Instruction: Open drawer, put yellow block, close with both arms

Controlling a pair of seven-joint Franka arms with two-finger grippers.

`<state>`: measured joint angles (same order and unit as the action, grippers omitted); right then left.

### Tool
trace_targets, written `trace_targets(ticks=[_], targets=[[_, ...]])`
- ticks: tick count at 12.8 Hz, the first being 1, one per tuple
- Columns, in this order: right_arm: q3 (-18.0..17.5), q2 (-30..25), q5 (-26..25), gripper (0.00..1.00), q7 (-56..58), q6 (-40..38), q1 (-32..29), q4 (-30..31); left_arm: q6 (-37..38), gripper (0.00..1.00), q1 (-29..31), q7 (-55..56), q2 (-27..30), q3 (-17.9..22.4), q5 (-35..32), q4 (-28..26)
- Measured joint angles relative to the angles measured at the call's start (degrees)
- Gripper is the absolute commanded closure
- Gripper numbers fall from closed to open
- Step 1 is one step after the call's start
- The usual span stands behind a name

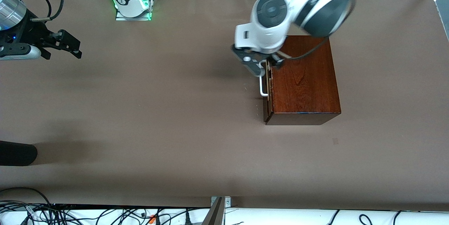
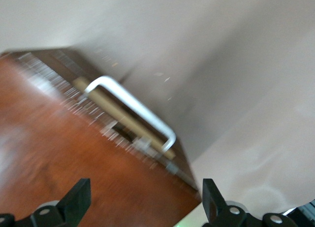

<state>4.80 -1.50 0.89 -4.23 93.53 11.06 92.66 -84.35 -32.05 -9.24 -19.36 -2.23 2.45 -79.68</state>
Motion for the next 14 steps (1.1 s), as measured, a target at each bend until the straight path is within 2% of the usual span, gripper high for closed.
trace_targets(ticks=[2, 5, 8, 10, 11, 14], targets=[[-0.02, 0.00, 0.00, 0.00, 0.00, 0.00, 0.00, 0.00, 3.74, 0.00, 5.77, -0.04, 2.51, 0.77, -0.34, 1.19], [-0.03, 0.01, 0.00, 0.00, 0.00, 0.00, 0.00, -0.01, 9.70, 0.00, 14.74, -0.15, 3.61, 0.99, -0.35, 6.12], [-0.04, 0.01, 0.00, 0.00, -0.01, 0.00, 0.00, -0.01, 9.61, 0.00, 23.89, -0.29, 3.56, 0.86, -0.36, 6.76], [-0.04, 0.01, 0.00, 0.00, -0.01, 0.00, 0.00, -0.01, 5.19, 0.00, 26.40, -0.29, 4.34, 2.37, -0.36, 6.11], [-0.04, 0.01, 0.00, 0.00, -0.01, 0.00, 0.00, -0.02, 1.06, 0.00, 26.48, -0.26, 5.91, 3.61, -0.36, 4.20], [-0.04, 0.01, 0.00, 0.00, -0.01, 0.00, 0.00, -0.02, -9.26, 0.00, 26.56, 2.74, 13.95, 5.89, -0.35, -7.70]])
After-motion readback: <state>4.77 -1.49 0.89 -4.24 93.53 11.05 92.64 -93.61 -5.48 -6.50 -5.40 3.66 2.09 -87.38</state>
